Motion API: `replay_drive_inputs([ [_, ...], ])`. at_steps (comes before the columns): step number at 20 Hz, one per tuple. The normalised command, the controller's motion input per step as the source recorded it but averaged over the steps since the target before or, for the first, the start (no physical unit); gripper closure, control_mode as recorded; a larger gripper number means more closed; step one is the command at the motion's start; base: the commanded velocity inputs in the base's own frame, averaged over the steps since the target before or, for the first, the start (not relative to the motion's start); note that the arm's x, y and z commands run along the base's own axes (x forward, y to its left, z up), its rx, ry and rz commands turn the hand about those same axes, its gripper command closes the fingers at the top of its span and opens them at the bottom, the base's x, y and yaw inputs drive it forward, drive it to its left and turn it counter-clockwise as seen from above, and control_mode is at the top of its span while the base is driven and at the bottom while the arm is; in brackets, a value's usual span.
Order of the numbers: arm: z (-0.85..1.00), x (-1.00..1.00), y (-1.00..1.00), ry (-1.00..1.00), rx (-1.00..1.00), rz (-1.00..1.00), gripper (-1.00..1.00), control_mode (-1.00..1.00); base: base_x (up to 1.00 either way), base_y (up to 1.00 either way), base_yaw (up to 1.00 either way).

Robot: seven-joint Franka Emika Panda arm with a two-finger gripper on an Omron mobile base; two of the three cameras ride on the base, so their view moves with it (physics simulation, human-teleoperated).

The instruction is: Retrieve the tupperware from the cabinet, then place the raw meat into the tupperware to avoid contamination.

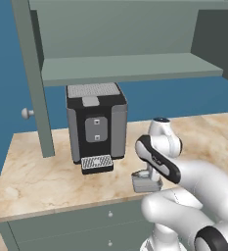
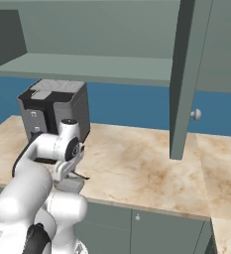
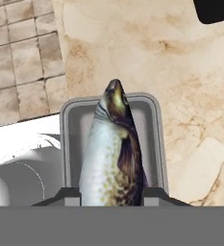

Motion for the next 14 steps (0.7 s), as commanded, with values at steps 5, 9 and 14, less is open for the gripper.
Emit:
replay_drive_inputs([
  [5,-0.11,0.08,0.0,-0.03,0.0,0.0,1.0,-1.0,0.0,0.0,0.0],
  [9,-0.2,0.13,-0.01,-0.01,0.0,0.0,1.0,-1.0,0.0,0.0,0.0],
  [14,-0.18,0.19,-0.11,0.0,0.0,0.0,1.0,-1.0,0.0,0.0,0.0],
])
